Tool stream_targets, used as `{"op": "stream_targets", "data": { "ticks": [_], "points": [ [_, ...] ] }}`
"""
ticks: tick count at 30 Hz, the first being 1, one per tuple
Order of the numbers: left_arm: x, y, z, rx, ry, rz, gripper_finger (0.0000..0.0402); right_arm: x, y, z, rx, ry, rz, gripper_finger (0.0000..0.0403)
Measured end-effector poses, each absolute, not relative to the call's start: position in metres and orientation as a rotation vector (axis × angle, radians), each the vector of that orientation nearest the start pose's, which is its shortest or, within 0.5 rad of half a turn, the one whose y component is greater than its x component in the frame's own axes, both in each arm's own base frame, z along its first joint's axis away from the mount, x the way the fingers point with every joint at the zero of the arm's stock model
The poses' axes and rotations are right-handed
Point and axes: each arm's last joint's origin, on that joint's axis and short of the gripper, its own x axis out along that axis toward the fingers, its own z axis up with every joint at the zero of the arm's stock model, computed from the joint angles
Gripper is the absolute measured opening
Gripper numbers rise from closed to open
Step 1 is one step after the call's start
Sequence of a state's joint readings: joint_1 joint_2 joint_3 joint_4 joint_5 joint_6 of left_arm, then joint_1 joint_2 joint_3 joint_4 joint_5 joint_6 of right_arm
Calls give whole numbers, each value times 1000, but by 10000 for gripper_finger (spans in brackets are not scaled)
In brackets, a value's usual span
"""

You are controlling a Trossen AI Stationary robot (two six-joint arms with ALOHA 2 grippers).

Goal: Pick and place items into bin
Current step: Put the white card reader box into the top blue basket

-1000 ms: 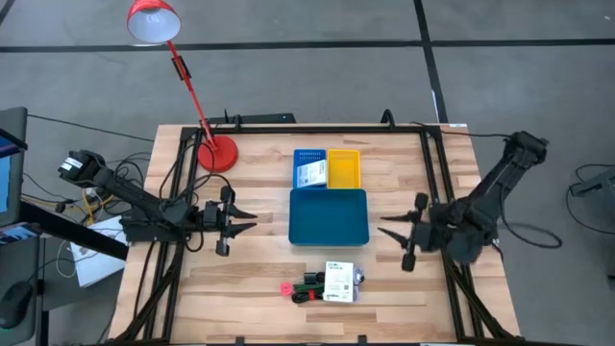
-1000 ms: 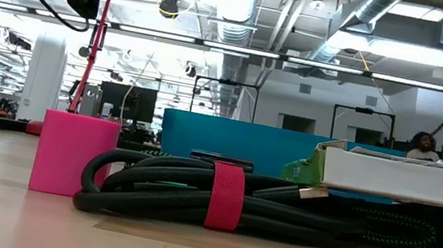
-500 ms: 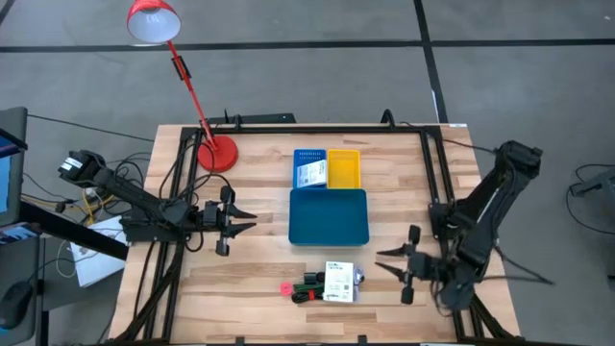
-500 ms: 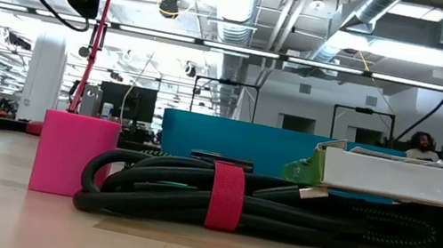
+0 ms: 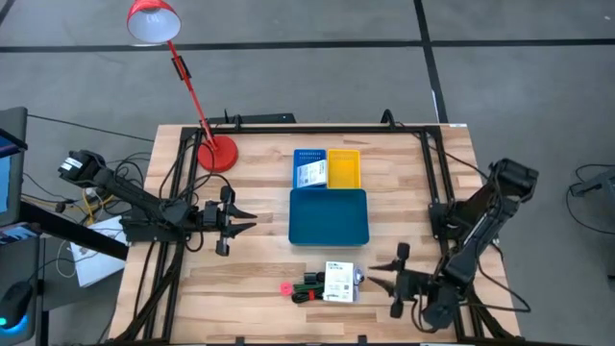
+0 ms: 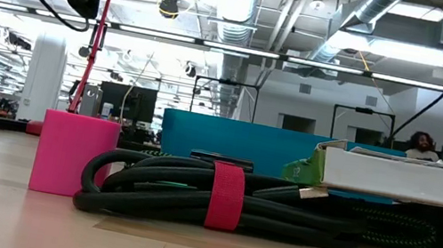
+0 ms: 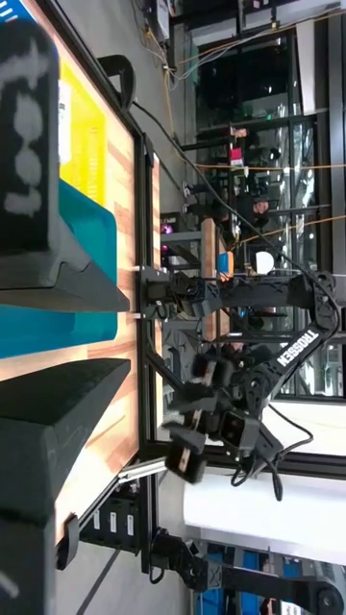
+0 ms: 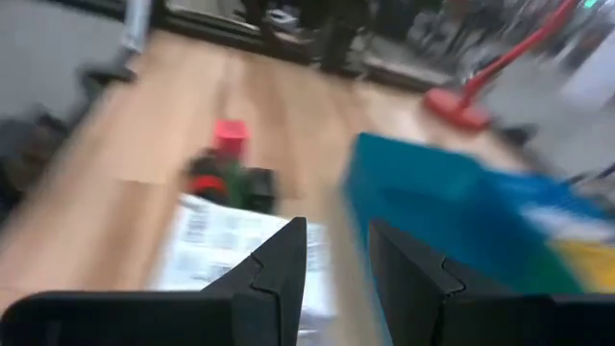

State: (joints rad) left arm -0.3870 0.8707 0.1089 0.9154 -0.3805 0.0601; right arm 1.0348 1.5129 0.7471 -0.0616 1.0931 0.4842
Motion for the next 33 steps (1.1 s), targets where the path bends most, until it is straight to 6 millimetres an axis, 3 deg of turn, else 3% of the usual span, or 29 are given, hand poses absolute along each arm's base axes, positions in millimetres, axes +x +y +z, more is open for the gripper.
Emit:
{"op": "stream_targets", "data": {
  "ticks": [9, 17, 20, 26, 33],
  "points": [
    [154, -51, 194, -19, -144, -4, 77, 176, 240, 168, 475, 449, -93, 108],
    [154, -51, 194, -96, -144, -9, 77, 193, 256, 142, 1046, 480, -113, 108],
    [154, -51, 194, -123, -144, -11, 77, 199, 259, 130, 1168, 491, -122, 108],
    [154, -51, 194, -133, -142, -12, 77, 207, 259, 111, 1246, 576, -146, 108],
    [154, -51, 194, -133, -142, -12, 77, 207, 260, 112, 1275, 605, -124, 120]
  ]
}}
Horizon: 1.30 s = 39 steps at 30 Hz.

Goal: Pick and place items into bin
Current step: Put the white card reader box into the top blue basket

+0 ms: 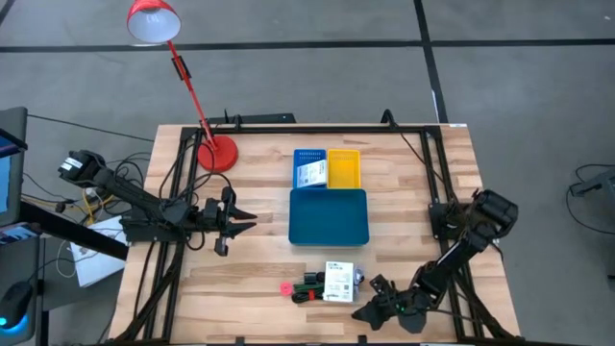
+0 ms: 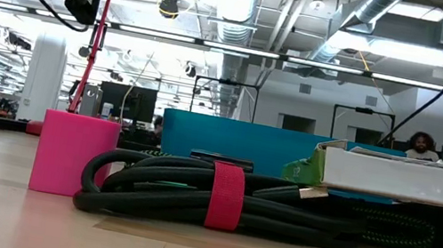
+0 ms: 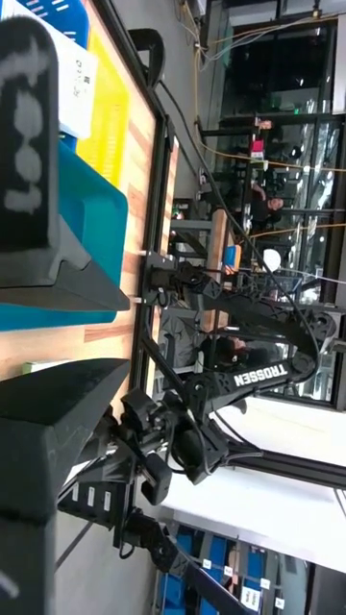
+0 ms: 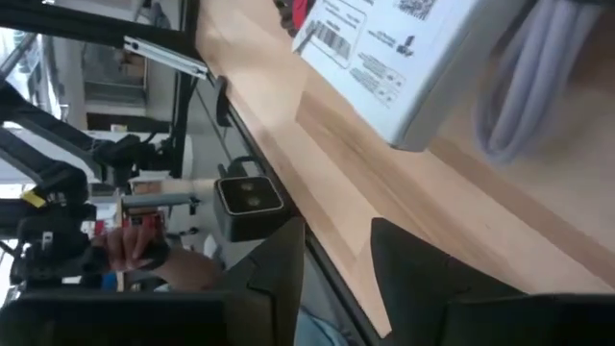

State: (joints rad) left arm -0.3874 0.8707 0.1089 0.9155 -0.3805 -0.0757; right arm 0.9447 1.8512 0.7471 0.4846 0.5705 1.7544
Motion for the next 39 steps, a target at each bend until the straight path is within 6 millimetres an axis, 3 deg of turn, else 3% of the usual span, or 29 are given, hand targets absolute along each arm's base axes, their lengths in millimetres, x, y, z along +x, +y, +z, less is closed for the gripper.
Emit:
{"op": "stream_targets", "data": {
  "ticks": [17, 39],
  "points": [
    [154, -51, 194, -133, -142, -12, 77, 214, 248, 107, 1269, 626, -209, 223],
    [154, -51, 194, -133, -141, -12, 77, 225, 237, 105, 1261, 643, -250, 224]
  ]
}}
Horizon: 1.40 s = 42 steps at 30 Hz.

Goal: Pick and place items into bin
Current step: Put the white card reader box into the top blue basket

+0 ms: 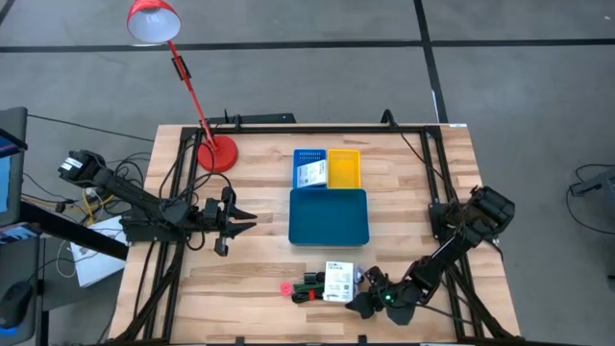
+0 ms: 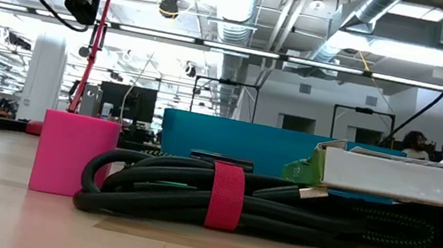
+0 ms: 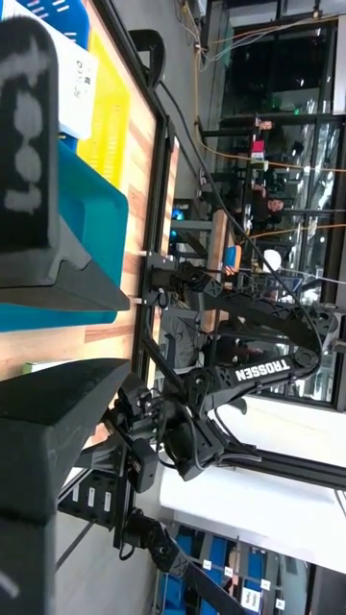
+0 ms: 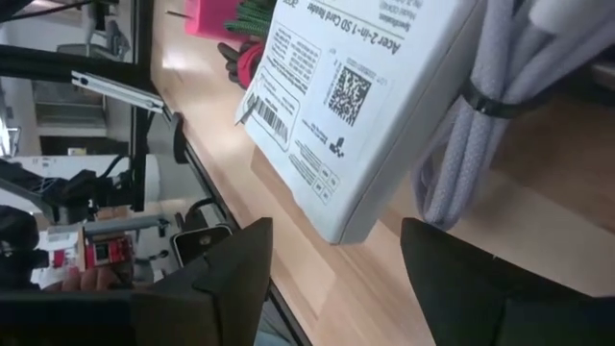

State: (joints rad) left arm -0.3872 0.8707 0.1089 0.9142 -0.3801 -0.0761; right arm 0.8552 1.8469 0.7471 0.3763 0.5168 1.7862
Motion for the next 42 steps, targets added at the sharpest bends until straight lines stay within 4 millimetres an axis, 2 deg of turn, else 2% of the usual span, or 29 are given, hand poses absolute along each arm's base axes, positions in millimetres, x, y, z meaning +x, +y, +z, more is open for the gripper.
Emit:
{"op": "stream_targets", "data": {
  "ticks": [32, 42],
  "points": [
    [154, -51, 193, -130, -134, -12, 77, 231, 231, 105, 1262, 621, -271, 219],
    [154, -51, 193, -130, -134, -13, 77, 231, 231, 105, 1262, 622, -273, 174]
  ]
}}
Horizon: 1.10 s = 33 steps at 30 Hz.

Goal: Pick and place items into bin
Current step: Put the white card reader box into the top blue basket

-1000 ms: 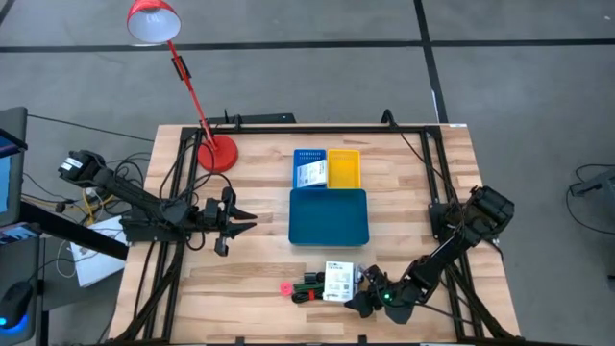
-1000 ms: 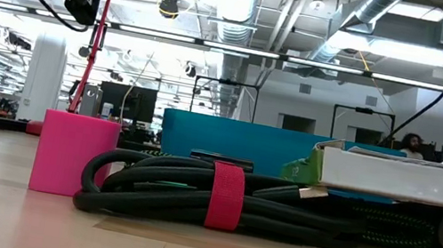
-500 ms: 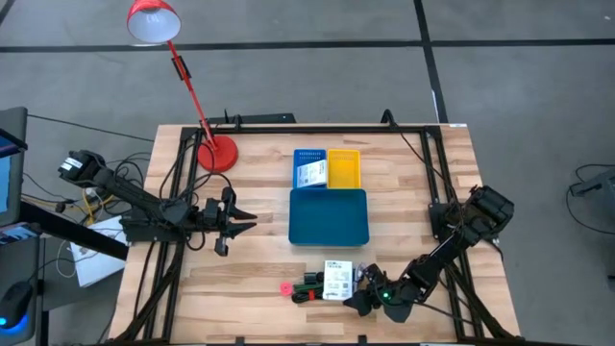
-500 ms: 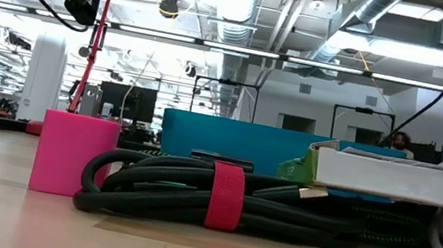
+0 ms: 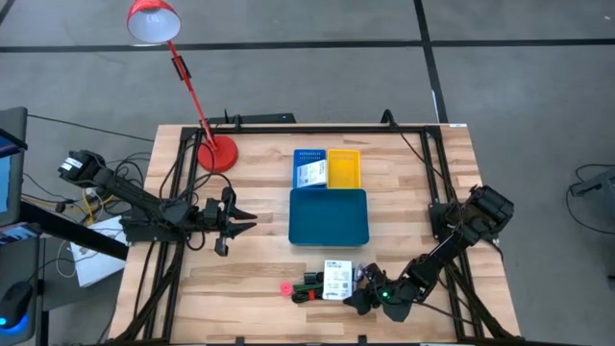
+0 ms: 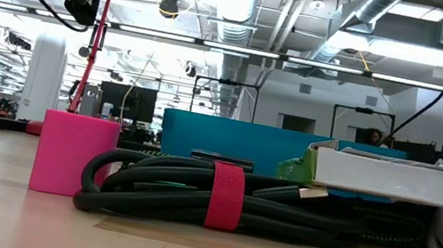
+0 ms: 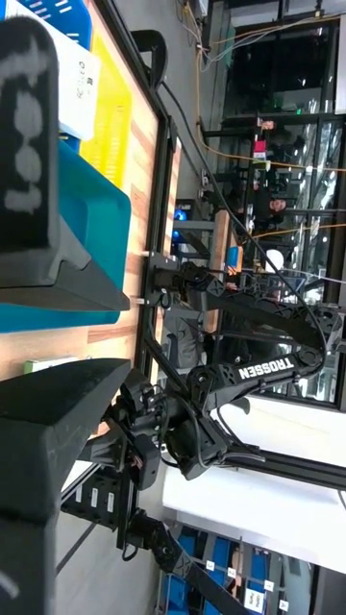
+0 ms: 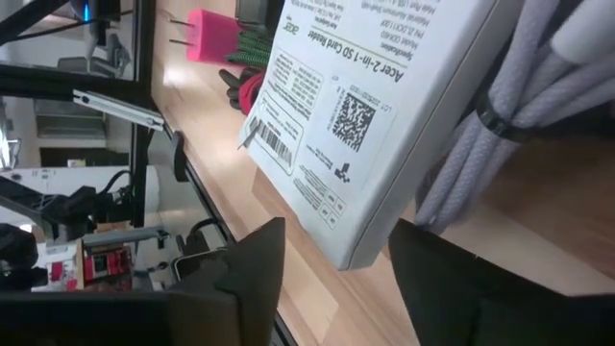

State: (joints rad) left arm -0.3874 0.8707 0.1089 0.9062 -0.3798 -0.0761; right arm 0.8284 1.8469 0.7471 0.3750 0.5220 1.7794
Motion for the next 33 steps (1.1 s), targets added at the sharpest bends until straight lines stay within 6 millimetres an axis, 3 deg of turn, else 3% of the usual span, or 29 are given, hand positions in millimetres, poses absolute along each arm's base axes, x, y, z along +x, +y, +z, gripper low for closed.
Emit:
{"op": "stream_targets", "data": {
  "ticks": [13, 33],
  "points": [
    [154, -51, 193, -145, -127, -14, 77, 231, 230, 104, 1254, 625, -275, 70],
    [155, -51, 191, -138, -109, -12, 77, 231, 231, 105, 1190, 628, -247, 59]
  ]
}}
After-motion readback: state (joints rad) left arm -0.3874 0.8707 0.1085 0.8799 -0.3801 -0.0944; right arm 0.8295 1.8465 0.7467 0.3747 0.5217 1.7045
